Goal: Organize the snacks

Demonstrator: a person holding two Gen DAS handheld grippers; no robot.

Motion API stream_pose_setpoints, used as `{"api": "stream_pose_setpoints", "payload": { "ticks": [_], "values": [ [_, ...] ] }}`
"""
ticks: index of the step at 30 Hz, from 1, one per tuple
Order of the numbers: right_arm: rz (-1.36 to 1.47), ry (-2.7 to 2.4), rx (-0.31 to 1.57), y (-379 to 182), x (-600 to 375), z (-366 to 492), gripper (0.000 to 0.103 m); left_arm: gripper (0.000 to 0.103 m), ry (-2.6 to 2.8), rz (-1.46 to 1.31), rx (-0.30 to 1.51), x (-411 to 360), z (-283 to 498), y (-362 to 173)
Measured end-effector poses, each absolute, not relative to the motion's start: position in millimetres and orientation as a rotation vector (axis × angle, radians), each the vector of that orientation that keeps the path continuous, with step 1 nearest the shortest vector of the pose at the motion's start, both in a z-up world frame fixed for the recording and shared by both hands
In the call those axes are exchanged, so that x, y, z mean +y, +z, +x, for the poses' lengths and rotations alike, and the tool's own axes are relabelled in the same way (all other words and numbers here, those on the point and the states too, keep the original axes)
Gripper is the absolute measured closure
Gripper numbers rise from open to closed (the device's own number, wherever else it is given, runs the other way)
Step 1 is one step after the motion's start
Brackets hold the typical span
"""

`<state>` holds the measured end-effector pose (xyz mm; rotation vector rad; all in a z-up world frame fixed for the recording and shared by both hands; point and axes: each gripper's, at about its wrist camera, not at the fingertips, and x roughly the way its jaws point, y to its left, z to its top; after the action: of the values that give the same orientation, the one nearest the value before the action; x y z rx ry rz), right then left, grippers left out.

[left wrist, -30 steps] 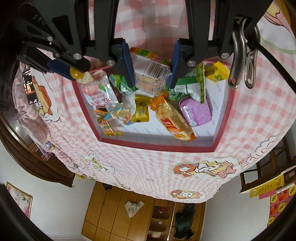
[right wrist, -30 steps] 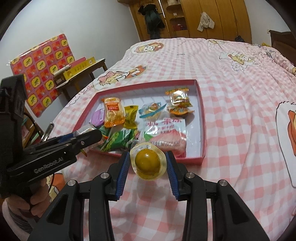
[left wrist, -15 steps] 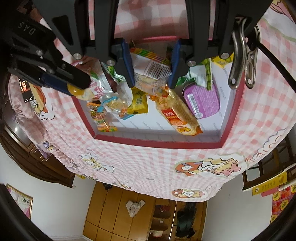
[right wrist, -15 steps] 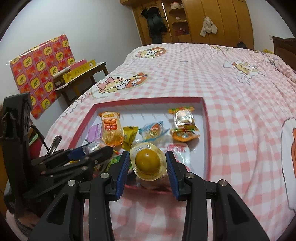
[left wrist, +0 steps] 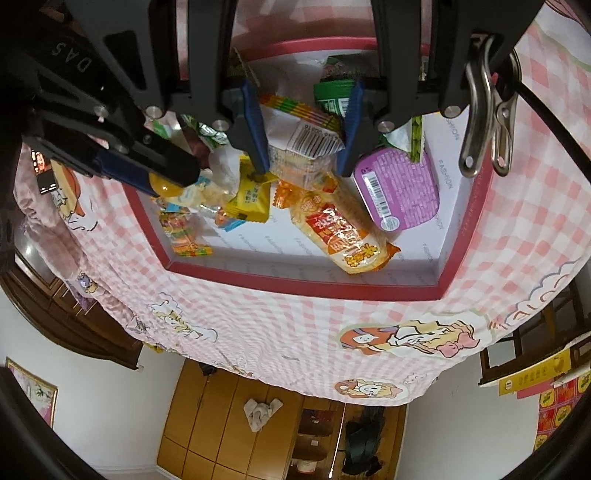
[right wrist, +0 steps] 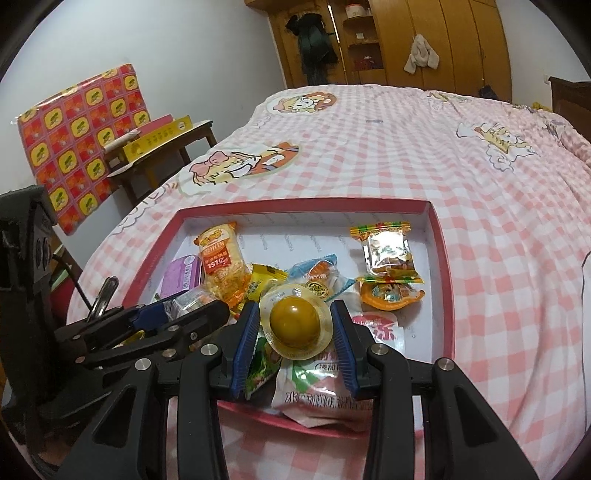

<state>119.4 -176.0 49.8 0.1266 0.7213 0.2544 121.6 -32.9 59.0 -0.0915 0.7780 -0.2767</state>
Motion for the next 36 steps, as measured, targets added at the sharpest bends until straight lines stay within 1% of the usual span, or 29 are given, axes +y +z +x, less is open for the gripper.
{"api": "stream_pose_setpoints", "payload": {
  "ticks": [11, 18, 20, 22, 25, 27, 32, 36],
  "values": [
    [0.138, 0.257, 0.721, 48, -176, 124, 0.062, 0.063, -0.273, -0.096, 0.778, -32, 123, 58],
    [0.157, 0.263, 0.718, 48, -177, 126, 0.061, 0.057, -0.273, -0.11, 0.782, -30, 124, 58],
    [0.163, 0.262, 0.715, 49, -179, 125, 0.059, 0.055, -0.275, -0.118, 0.783, -30, 124, 59],
    [0.177, 0.259, 0.707, 50, -182, 124, 0.053, 0.049, -0.277, -0.142, 0.787, -27, 124, 61],
    [0.206, 0.261, 0.701, 52, -189, 121, 0.046, 0.039, -0.27, -0.159, 0.786, -24, 121, 63],
    [0.21, 0.26, 0.697, 53, -190, 118, 0.044, 0.035, -0.255, -0.145, 0.775, -23, 118, 66],
    [0.211, 0.266, 0.678, 59, -190, 109, 0.042, 0.031, -0.246, -0.129, 0.759, -23, 110, 74],
    [0.209, 0.263, 0.668, 63, -191, 101, 0.038, 0.029, -0.242, -0.117, 0.749, -22, 101, 81]
  ]
}}
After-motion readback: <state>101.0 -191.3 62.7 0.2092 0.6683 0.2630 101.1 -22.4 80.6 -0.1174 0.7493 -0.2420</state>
